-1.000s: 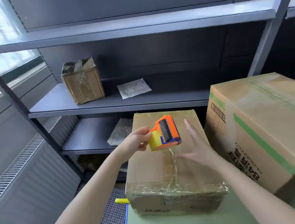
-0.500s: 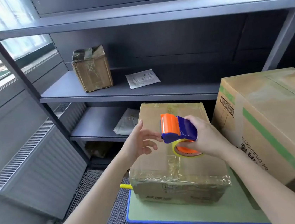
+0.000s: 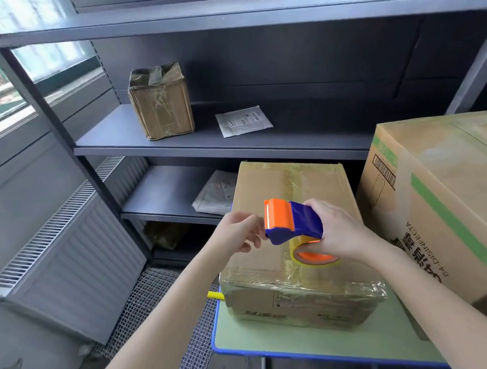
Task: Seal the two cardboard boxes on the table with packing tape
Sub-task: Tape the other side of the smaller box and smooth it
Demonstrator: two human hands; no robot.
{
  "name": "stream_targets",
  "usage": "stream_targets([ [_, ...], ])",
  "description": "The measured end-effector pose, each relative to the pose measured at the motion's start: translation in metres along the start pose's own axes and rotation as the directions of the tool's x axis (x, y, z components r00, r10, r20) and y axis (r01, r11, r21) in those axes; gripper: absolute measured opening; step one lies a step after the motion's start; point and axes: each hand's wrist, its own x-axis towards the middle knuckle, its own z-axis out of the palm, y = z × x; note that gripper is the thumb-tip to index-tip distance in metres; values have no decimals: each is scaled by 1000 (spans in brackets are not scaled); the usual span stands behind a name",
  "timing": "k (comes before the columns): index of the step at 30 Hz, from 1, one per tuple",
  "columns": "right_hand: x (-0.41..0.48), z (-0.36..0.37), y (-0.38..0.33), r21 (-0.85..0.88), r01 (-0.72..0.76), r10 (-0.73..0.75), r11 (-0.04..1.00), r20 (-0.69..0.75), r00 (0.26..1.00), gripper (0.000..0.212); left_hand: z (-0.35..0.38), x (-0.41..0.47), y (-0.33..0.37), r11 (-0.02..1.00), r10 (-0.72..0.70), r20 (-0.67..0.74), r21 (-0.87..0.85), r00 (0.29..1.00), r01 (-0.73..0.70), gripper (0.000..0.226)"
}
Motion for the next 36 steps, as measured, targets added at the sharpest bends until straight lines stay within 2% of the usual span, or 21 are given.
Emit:
stream_targets([
  [3,0,4,1,-122,8,4,992,101,995,63,1,-1,-6,993,12,3,121,1000,-12,25],
  [6,-2,9,-1,-329,15,14,944,87,996,48,2,-3,-18,984,21,-10,177,1000,-19,29],
  [8,-5,12,-4,-373,32,-2,927,78,997,45,-1,-5,-23,986,12,-27,169,1000,-8,34],
  [14,-12,21,-16,-321,91,-54,943,123,991,53,-21,-18,-32,981,-1,19,193,1000,-2,36],
  [23,-16,25,-42,-264,25,31,964,205,978,42,-41,-36,-34,979,-1,12,205,1000,-1,45],
  [25,-17,26,-46,-266,27,30,963,209,977,38,-50,-42,-37,979,-11,-28,205,1000,16,44],
  [32,-26,23,-49,-265,47,18,963,237,971,51,-72,-56,-41,971,-26,-8,236,1000,28,40],
  [36,-27,23,-56,-261,63,4,963,250,968,52,-79,-54,-44,962,-31,28,270,999,22,40],
])
